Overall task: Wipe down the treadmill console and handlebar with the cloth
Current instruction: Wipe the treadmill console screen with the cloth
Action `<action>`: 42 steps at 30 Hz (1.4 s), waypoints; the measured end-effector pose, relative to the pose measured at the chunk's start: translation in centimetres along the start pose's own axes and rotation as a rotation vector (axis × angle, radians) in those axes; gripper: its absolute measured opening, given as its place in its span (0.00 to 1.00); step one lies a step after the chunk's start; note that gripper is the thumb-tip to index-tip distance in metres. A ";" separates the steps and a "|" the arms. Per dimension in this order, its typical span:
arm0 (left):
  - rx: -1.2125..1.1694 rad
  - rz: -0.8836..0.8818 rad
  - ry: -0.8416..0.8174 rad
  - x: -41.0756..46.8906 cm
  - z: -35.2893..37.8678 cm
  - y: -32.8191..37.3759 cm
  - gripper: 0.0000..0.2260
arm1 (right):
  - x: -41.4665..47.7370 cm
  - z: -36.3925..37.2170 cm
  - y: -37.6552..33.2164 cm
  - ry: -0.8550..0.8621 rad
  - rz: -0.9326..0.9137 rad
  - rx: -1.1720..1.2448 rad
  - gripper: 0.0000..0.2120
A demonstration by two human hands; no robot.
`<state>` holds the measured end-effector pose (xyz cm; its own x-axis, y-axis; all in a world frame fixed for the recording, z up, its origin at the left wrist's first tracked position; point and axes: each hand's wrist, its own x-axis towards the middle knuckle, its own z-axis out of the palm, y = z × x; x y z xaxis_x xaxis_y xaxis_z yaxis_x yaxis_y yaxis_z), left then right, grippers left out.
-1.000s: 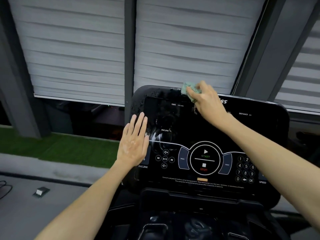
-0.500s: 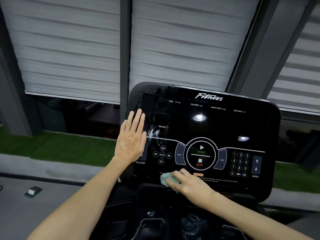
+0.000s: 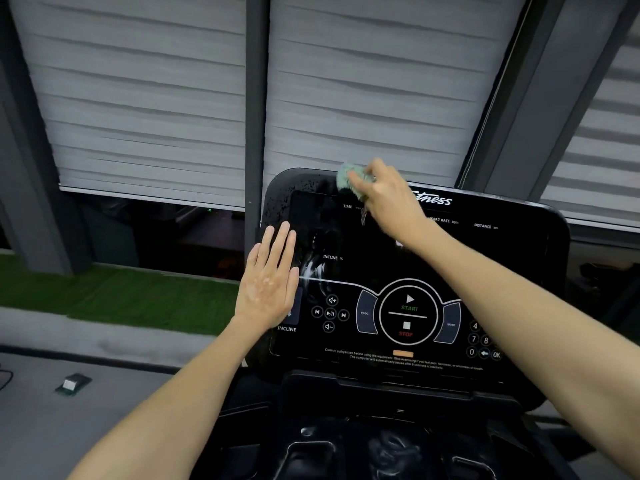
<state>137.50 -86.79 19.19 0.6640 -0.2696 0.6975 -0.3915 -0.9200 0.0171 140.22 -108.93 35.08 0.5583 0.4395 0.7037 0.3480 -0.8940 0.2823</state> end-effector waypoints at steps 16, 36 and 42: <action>-0.002 -0.001 0.013 -0.1 0.2 -0.1 0.27 | -19.9 5.7 -10.9 -0.270 -0.374 0.225 0.27; -0.887 0.079 -0.132 3.7 -9.3 6.2 0.20 | -13.2 -6.0 -5.1 -0.200 0.935 1.696 0.14; -1.260 -0.040 -0.338 5.1 -11.5 8.5 0.17 | -12.4 -8.1 -4.4 -0.167 0.904 1.962 0.13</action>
<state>130.17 -92.73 31.12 0.7435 -0.4754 0.4704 -0.5697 -0.0817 0.8178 125.66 -111.19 30.43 0.9758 0.1621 0.1465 0.0809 0.3546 -0.9315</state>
